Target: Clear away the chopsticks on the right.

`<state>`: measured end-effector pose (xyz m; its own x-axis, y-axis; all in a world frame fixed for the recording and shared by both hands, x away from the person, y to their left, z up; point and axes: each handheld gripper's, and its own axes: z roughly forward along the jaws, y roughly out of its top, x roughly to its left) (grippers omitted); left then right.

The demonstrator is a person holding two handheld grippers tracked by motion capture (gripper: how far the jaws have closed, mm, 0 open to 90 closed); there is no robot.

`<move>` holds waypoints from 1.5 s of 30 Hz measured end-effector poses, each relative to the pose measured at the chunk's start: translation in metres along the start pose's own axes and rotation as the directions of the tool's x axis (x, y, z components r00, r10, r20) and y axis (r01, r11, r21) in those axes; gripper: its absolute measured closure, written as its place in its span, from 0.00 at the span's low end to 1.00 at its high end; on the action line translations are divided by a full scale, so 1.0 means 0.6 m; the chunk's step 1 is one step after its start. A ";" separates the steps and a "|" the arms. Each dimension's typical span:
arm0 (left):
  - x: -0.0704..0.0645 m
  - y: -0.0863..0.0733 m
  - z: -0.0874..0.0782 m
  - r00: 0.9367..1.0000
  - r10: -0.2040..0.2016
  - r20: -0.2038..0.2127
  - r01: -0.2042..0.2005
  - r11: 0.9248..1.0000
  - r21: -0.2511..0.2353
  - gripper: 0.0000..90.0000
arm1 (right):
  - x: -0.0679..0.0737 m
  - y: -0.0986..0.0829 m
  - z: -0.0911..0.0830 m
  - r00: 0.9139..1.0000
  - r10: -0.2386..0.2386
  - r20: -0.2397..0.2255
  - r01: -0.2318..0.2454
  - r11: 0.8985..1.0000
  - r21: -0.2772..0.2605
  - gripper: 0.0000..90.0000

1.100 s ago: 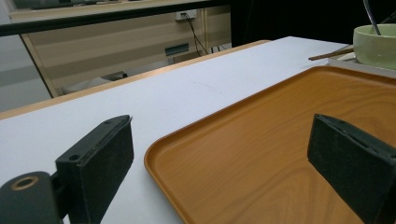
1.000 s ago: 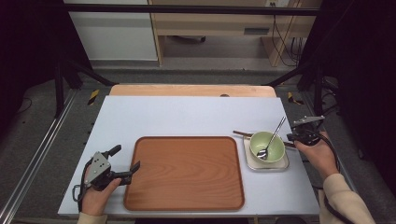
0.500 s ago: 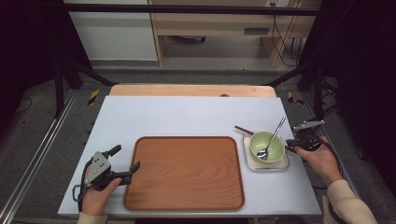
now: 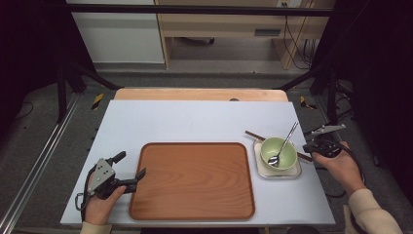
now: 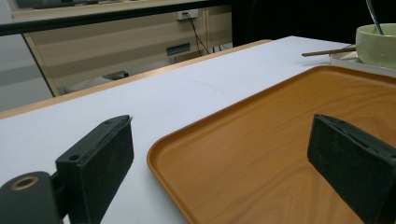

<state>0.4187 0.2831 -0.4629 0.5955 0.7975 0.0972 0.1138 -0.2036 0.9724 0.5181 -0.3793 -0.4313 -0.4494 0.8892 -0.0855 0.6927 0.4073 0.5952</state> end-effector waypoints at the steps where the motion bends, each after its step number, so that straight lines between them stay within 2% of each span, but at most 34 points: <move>1: 0.001 0.000 0.000 1.000 -0.002 0.000 0.002 1.000 -0.002 0.07 | 0.001 -0.001 -0.004 1.000 -0.007 0.000 0.007 1.000 0.003 0.95; 5: 0.001 -0.001 0.000 1.000 -0.006 0.000 0.006 1.000 -0.001 0.07 | 0.003 -0.001 -0.018 0.998 -0.061 0.008 0.060 0.998 0.022 0.87; 7: 0.001 -0.001 0.000 1.000 -0.005 0.000 0.005 1.000 -0.002 0.07 | 0.003 0.000 -0.024 0.998 -0.063 0.013 0.063 0.998 0.031 0.82; 10: 0.001 -0.001 0.000 1.000 -0.003 0.001 0.003 1.000 -0.002 0.07 | -0.004 0.002 -0.031 0.995 -0.099 0.030 0.098 0.994 0.047 0.75; 18: 0.001 -0.002 0.001 1.000 -0.009 0.001 0.009 1.000 -0.005 0.07 | -0.011 0.010 -0.044 0.988 -0.144 0.062 0.140 0.988 0.058 0.65; 23: 0.001 -0.002 0.000 1.000 -0.014 -0.001 0.014 1.000 -0.006 0.07 | -0.018 0.010 -0.044 0.987 -0.148 0.054 0.144 0.987 0.074 0.61; 28: 0.002 -0.003 -0.001 1.000 -0.020 -0.006 0.020 1.000 -0.012 0.07 | -0.025 0.009 -0.040 0.988 -0.150 0.038 0.146 0.985 0.089 0.66; 34: 0.004 -0.004 -0.003 1.000 -0.019 -0.008 0.018 1.000 -0.009 0.08 | -0.018 0.004 -0.028 0.984 -0.175 0.020 0.172 0.978 0.121 0.76; 37: 0.003 -0.005 -0.002 1.000 -0.018 -0.008 0.018 1.000 -0.008 0.08 | -0.015 0.003 -0.024 0.981 -0.191 0.008 0.189 0.975 0.116 0.79; 45: 0.002 -0.004 -0.002 1.000 -0.012 -0.007 0.012 1.000 -0.003 0.08 | -0.009 0.000 -0.013 0.981 -0.191 -0.012 0.192 0.975 0.114 0.84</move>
<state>0.4183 0.2852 -0.4651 0.5884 0.8038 0.0871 0.1183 -0.1921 0.9742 0.5160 -0.3859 -0.4248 -0.5804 0.7923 -0.1883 0.6537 0.5912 0.4724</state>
